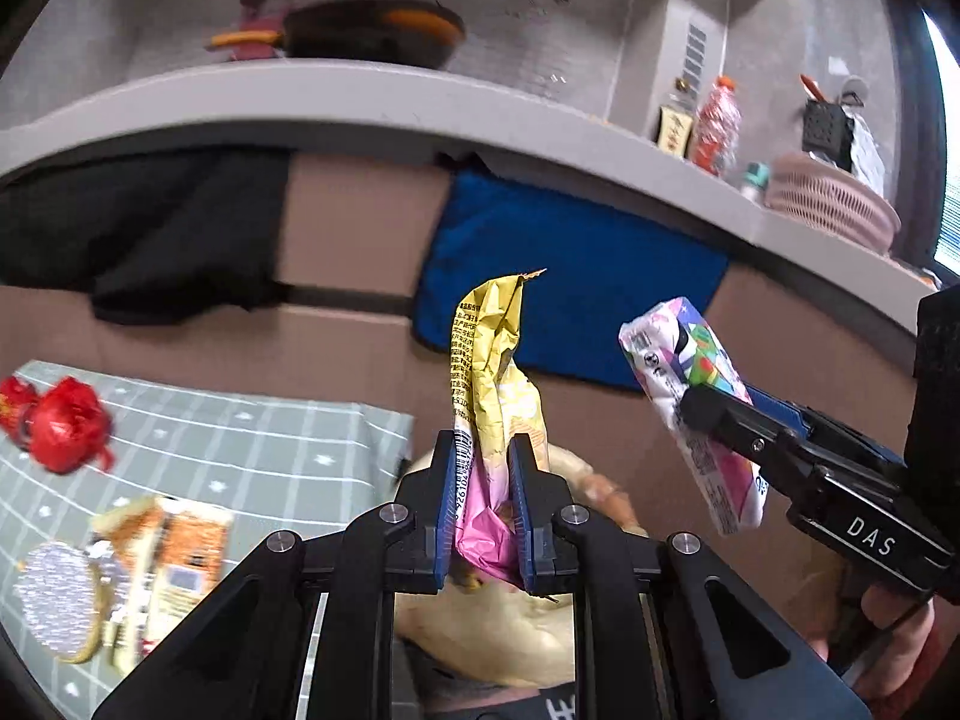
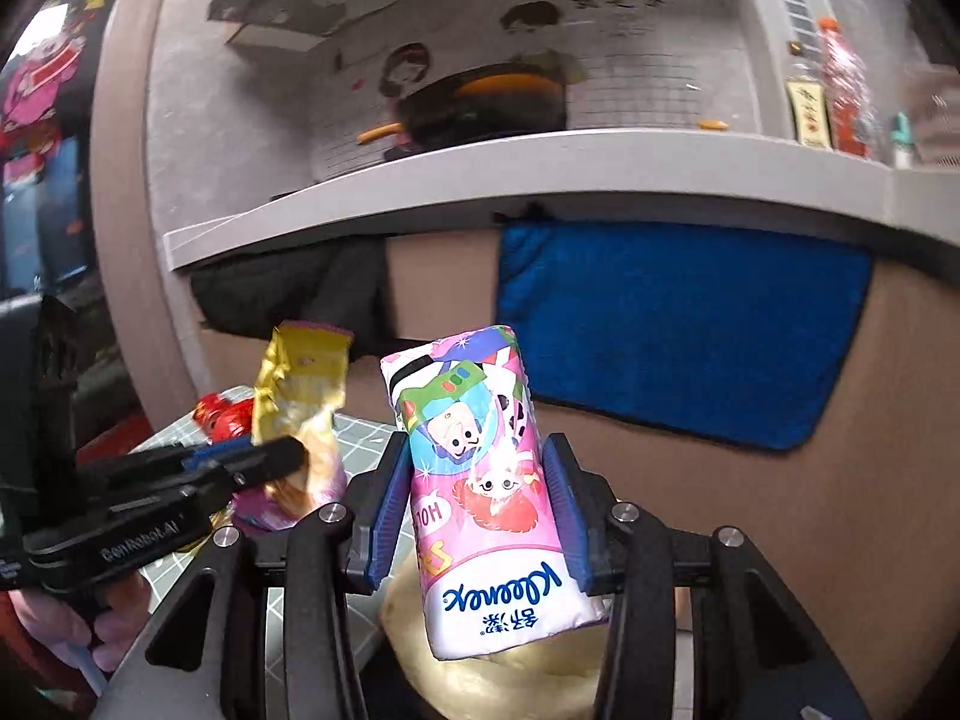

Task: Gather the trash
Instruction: 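Open both grippers over the bin to drop the wrapper and tissue pack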

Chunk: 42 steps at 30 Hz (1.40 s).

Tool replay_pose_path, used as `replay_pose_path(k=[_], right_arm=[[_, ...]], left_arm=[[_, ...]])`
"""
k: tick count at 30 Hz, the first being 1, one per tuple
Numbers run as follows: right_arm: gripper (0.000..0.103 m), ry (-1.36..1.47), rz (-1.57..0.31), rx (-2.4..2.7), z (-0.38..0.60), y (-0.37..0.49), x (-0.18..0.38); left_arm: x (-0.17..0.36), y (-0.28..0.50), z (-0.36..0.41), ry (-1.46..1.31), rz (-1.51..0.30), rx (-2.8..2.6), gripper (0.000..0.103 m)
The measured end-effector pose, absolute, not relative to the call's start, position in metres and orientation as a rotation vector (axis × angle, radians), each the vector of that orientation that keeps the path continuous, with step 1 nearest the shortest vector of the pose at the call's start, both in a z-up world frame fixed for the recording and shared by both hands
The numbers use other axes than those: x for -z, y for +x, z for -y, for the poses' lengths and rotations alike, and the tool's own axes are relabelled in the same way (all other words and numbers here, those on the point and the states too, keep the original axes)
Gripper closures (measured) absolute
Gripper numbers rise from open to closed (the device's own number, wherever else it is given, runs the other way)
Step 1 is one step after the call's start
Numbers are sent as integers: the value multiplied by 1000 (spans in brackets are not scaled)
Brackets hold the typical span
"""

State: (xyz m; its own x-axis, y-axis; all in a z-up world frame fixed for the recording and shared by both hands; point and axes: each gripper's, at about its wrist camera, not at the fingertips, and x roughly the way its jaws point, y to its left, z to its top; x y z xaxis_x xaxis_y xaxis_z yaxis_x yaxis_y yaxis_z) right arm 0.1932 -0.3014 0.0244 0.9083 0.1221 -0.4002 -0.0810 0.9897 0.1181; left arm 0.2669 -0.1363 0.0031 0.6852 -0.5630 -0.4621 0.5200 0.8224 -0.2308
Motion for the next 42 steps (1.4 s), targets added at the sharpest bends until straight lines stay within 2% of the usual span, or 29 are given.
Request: replay_pose_path(k=[15,42], right_arm=[[61,250,-527,-49,349,231,43],[60,269,-614,-29,356,258,79]], left_arm=[[53,304,179,-14,-673,630,86],[82,334,192,-31,-737,654,85]])
